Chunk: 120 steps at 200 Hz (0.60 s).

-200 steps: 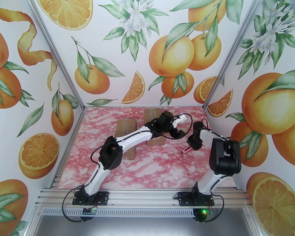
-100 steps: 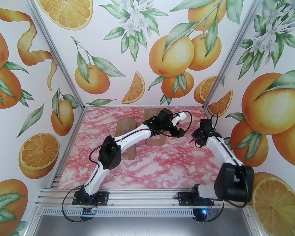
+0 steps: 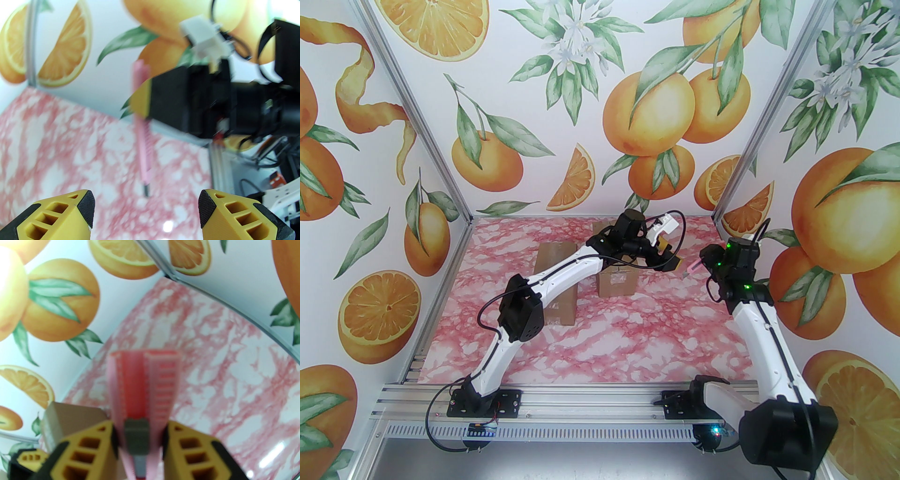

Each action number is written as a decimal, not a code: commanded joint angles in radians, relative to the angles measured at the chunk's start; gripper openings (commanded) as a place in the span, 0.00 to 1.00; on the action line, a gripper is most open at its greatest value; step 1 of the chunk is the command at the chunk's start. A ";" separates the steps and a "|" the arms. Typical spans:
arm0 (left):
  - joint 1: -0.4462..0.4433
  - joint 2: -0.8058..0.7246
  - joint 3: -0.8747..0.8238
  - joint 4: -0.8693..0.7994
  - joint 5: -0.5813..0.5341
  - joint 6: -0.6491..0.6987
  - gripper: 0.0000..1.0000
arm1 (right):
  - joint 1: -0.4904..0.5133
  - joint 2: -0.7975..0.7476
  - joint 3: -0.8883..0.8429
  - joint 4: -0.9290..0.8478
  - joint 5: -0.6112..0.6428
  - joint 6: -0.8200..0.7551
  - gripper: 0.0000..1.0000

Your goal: Unpack the express box

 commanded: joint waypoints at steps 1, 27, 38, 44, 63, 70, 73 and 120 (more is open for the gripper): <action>-0.004 0.037 0.062 0.038 0.098 -0.037 0.76 | 0.014 -0.014 0.030 0.060 -0.063 -0.019 0.33; -0.011 0.071 0.102 0.017 0.117 -0.037 0.74 | 0.020 -0.028 0.016 0.114 -0.095 -0.012 0.33; -0.010 0.079 0.106 0.017 0.106 -0.041 0.73 | 0.020 -0.036 0.014 0.135 -0.108 -0.008 0.33; -0.009 0.083 0.107 0.016 0.102 -0.039 0.72 | 0.020 -0.040 0.014 0.147 -0.118 -0.008 0.33; -0.009 0.096 0.116 0.006 0.078 -0.026 0.71 | 0.022 -0.045 0.018 0.167 -0.151 -0.001 0.33; -0.010 0.102 0.127 -0.002 0.072 -0.021 0.71 | 0.022 -0.045 0.022 0.172 -0.165 0.005 0.33; -0.010 0.106 0.133 -0.005 0.071 -0.020 0.70 | 0.023 -0.044 0.022 0.173 -0.171 0.006 0.33; -0.009 0.122 0.156 -0.007 0.072 -0.028 0.68 | 0.055 -0.041 0.021 0.193 -0.226 -0.023 0.33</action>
